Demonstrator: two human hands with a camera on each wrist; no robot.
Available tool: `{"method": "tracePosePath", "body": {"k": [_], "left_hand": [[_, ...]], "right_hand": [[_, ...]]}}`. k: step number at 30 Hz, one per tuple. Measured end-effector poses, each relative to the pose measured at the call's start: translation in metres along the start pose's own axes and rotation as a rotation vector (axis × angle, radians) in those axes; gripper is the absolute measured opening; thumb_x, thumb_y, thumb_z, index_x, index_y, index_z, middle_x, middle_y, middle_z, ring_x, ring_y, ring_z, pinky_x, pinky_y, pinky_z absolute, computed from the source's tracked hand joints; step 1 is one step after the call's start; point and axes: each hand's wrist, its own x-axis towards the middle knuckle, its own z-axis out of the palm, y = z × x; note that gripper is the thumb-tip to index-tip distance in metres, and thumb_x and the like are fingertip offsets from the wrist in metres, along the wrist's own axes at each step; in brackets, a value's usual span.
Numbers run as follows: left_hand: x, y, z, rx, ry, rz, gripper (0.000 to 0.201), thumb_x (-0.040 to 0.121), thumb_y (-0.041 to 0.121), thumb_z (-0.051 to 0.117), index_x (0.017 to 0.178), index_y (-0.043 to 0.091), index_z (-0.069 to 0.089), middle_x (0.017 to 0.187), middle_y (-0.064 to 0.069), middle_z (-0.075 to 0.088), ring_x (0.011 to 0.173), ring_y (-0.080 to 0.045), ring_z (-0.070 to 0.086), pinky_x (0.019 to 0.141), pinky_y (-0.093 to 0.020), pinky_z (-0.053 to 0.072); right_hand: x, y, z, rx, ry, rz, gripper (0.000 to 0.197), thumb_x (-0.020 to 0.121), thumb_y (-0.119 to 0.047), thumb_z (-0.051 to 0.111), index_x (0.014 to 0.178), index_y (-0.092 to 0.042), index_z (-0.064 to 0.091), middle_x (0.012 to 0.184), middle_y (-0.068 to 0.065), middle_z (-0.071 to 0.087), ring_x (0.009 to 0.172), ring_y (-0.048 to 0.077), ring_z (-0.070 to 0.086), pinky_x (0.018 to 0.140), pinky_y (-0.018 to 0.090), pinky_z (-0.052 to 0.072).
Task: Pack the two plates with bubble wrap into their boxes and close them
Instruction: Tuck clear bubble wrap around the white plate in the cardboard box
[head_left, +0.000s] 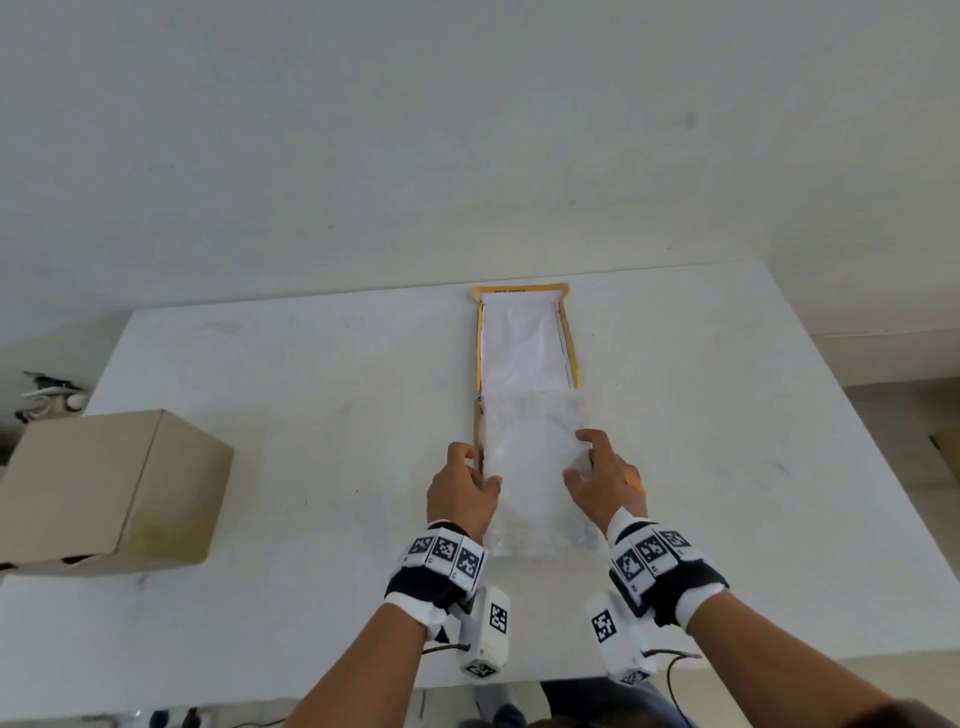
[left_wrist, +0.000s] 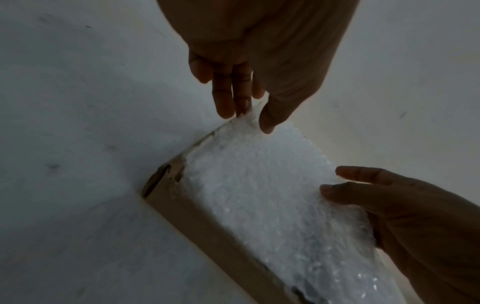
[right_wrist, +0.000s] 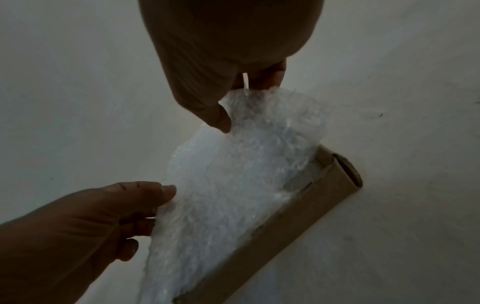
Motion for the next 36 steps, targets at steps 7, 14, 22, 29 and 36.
{"method": "tracePosePath", "body": {"k": [7,14,22,29,36], "left_hand": [[0.021,0.004,0.012,0.388,0.090,0.140,0.030,0.085,0.030,0.059,0.108,0.014,0.050,0.104,-0.004,0.057,0.101,-0.024,0.051,0.084,-0.033,0.037],[0.046,0.023,0.022,0.564,-0.013,0.510,0.049,0.089,0.032,0.055,0.133,0.012,0.046,0.144,-0.008,0.040,0.133,-0.028,0.034,0.107,-0.041,0.026],[0.081,0.011,0.024,0.880,-0.250,0.506,0.074,0.092,0.054,0.041,0.149,0.015,0.013,0.157,-0.004,0.011,0.145,-0.021,0.006,0.117,-0.041,0.005],[0.088,0.011,0.022,0.949,-0.227,0.589,0.076,0.091,0.051,0.045,0.147,0.009,0.016,0.153,-0.008,0.020,0.143,-0.025,0.014,0.118,-0.038,0.003],[0.094,0.011,0.023,0.939,-0.248,0.598,0.077,0.090,0.050,0.047,0.147,0.007,0.017,0.149,-0.008,0.026,0.140,-0.024,0.020,0.118,-0.036,0.005]], "right_hand": [[0.016,0.006,-0.007,-0.185,-0.125,-0.164,0.053,0.088,-0.041,0.057,0.133,-0.021,0.039,0.127,0.005,0.049,0.118,0.025,0.047,0.095,0.037,0.042],[0.032,0.004,-0.019,-0.644,0.031,-0.525,0.056,0.081,-0.052,0.048,0.122,-0.015,0.053,0.123,0.013,0.060,0.111,0.031,0.060,0.090,0.047,0.049],[0.068,-0.004,-0.014,-0.866,-0.170,-0.640,0.072,0.064,-0.056,0.073,0.116,-0.008,0.064,0.117,0.010,0.066,0.109,0.026,0.064,0.094,0.046,0.047],[0.074,-0.008,-0.012,-0.772,-0.254,-0.602,0.082,0.081,-0.054,0.058,0.142,-0.005,0.034,0.144,0.015,0.041,0.132,0.032,0.041,0.108,0.041,0.034],[0.077,-0.020,-0.014,-0.821,-0.297,-0.557,0.088,0.085,-0.057,0.050,0.148,-0.008,0.012,0.152,0.010,0.021,0.139,0.029,0.024,0.113,0.037,0.022]]}}
